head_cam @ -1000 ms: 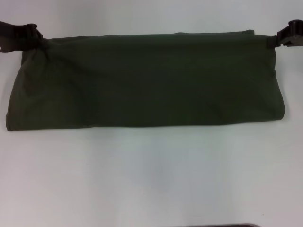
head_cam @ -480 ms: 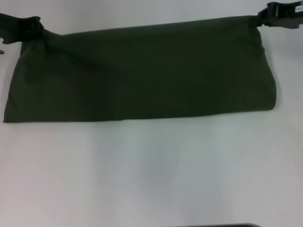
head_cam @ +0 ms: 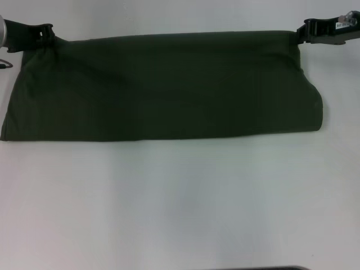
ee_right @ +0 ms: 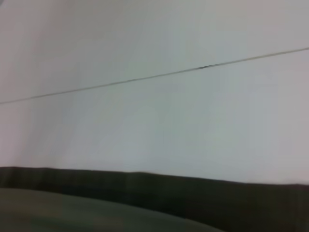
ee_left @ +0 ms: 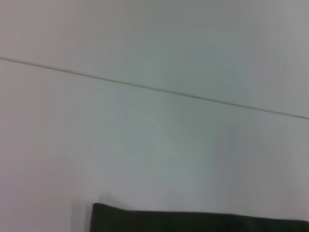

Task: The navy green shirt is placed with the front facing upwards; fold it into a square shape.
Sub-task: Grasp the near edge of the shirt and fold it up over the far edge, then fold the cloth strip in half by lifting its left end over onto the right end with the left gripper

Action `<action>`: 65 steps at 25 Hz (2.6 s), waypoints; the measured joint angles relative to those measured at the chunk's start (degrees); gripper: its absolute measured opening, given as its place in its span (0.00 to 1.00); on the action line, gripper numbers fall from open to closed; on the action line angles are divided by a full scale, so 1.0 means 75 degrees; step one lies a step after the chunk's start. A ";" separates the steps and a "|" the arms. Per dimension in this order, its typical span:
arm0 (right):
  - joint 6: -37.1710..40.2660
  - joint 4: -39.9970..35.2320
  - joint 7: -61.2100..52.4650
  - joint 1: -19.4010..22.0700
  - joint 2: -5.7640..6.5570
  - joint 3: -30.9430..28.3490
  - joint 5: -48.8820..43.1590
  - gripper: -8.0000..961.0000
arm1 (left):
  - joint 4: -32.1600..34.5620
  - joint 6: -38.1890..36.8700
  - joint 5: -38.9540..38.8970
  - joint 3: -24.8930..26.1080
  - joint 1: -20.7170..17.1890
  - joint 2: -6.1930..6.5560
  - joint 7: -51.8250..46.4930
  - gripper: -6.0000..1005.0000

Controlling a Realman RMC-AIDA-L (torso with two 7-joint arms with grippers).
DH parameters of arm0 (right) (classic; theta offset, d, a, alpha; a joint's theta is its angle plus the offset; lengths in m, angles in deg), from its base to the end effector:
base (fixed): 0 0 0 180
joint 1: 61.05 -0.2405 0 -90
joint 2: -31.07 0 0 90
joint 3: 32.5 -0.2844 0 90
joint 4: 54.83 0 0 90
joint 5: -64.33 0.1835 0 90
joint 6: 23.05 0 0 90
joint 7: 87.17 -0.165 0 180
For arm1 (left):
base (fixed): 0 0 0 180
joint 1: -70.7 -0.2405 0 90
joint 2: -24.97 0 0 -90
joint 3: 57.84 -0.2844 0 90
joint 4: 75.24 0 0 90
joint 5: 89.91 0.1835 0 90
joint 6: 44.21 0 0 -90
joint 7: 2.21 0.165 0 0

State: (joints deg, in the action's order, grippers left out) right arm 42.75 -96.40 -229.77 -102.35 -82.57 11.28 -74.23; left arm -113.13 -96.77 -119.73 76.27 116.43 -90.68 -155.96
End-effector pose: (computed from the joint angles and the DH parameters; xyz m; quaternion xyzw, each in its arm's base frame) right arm 0.2887 0.4251 0.0124 -0.7677 0.5777 0.0890 0.2629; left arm -0.2915 0.4510 0.0011 -0.7253 -0.5920 -0.0511 0.3475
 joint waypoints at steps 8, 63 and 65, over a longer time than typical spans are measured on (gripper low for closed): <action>-0.0578 0.0232 -0.0003 0.0006 -0.0009 -0.0001 -0.0067 0.01 | 0.0122 0.0535 0.0003 -0.0032 0.0004 -0.0099 0.0005 0.05; 0.2849 0.0188 0.1358 0.1279 0.0840 -0.1323 0.2153 0.97 | -0.0969 -0.3381 -0.1491 0.0977 -0.1403 0.0684 0.0019 0.84; 0.2876 0.0206 0.1338 0.1285 0.0840 -0.1326 0.2159 0.97 | -0.0633 -0.3349 -0.1405 0.0972 -0.1400 0.0798 -0.0122 0.84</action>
State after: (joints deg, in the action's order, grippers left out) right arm 64.32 -94.85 -219.73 -92.71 -76.27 1.33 -58.04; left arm -117.88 -121.89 -130.27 83.56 105.93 -84.69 -156.87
